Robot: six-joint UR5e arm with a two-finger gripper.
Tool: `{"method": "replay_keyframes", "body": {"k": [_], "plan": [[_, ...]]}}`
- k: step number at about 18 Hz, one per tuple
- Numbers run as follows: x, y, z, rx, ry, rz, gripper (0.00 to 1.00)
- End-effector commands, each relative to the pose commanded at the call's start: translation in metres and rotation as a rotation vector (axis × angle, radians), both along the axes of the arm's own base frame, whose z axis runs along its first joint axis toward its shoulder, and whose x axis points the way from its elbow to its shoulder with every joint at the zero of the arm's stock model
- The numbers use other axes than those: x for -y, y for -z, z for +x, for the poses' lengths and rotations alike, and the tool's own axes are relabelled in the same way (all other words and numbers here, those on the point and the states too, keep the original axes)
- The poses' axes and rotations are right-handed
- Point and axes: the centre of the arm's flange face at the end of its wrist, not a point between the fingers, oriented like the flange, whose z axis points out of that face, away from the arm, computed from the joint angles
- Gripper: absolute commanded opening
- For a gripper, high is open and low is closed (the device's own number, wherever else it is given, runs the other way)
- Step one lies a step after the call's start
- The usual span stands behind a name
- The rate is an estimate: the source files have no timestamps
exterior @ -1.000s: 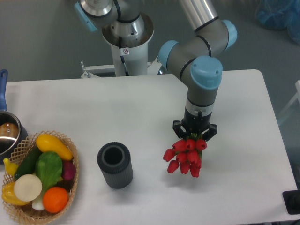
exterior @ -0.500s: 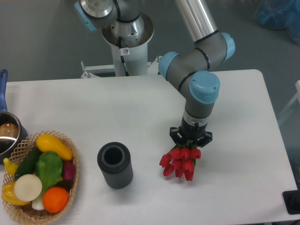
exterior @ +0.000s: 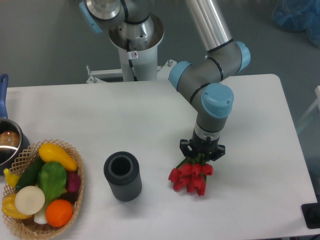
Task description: Place the flowers on the table
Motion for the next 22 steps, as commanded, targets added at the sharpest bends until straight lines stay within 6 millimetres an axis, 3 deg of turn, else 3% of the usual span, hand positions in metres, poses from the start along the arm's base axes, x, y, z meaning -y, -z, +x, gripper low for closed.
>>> {"method": "replay_keyframes", "body": {"k": [1, 2, 4, 8, 11, 14, 18, 22], "plan": [[-0.001, -0.006, -0.001, -0.009, 0.0, 0.006, 0.95], [-0.001, -0.014, -0.001, -0.023, 0.0, 0.012, 1.0], [0.005, -0.04, -0.002, -0.07, -0.008, 0.015, 1.0], [0.016, -0.071, -0.003, -0.164, -0.03, -0.039, 1.0], [0.028, -0.111, -0.003, -0.261, -0.062, -0.069, 1.0], [0.061, -0.155, -0.006, -0.349, -0.188, -0.09, 1.0], [0.09, -0.187, -0.003, -0.388, -0.224, -0.09, 1.0], [0.134, -0.222, 0.0, -0.429, -0.218, -0.109, 1.0]]}}
